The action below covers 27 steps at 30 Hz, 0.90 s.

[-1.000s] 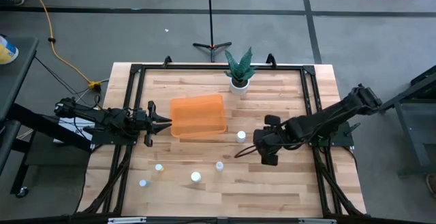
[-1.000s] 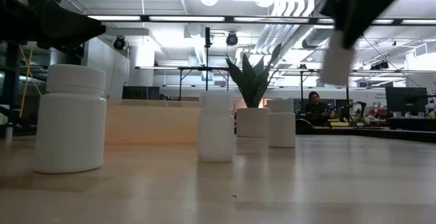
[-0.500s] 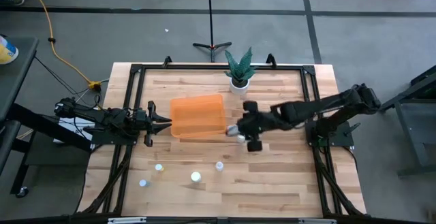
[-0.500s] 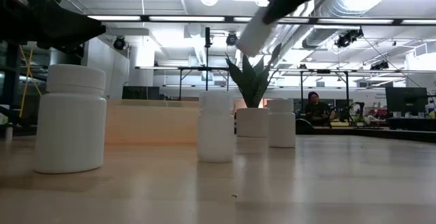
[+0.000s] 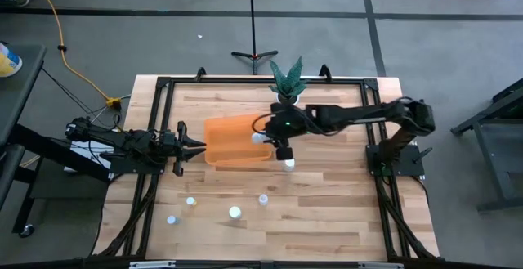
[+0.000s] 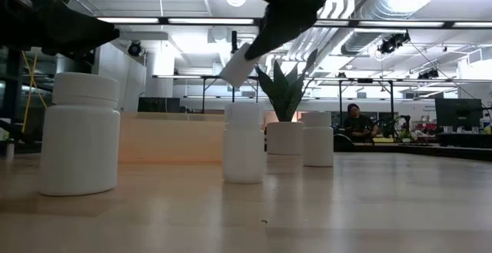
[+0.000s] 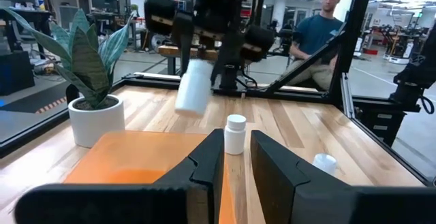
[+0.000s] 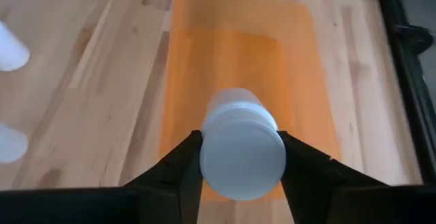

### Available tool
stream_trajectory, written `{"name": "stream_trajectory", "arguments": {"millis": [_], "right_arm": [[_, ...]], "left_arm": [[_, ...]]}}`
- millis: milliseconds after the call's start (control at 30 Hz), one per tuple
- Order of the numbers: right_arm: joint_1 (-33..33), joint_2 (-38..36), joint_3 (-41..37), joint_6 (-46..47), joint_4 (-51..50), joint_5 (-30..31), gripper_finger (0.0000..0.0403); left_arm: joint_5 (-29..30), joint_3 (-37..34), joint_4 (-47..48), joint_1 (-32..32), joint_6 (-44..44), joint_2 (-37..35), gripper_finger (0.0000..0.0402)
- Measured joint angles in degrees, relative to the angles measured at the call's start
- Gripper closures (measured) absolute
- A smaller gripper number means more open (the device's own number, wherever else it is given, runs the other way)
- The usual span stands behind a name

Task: Pick and place pill bottles into a basket
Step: Put the top right white pill bottle in the orange bin

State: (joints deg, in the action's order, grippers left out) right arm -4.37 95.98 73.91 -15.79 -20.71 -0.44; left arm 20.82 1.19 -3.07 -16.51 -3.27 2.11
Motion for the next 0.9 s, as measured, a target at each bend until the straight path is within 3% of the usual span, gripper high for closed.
{"name": "stream_trajectory", "arguments": {"millis": [433, 733, 900], "right_arm": [[-1.04, 17.01, 22.96, -1.16, -25.94, -2.60, 0.0242], [-1.37, 23.50, 27.76, -2.71, -32.27, -4.10, 0.0251], [-2.05, 23.80, 27.52, -2.66, -33.09, -4.56, 0.0236]], "left_arm": [[-0.04, 0.00, 0.24, -0.02, 0.00, -0.02, 0.0293], [-0.06, 0.00, 0.22, -0.02, 0.00, 0.00, 0.0293], [-0.09, 0.00, 0.22, -0.02, 0.00, 0.00, 0.0293]]}}
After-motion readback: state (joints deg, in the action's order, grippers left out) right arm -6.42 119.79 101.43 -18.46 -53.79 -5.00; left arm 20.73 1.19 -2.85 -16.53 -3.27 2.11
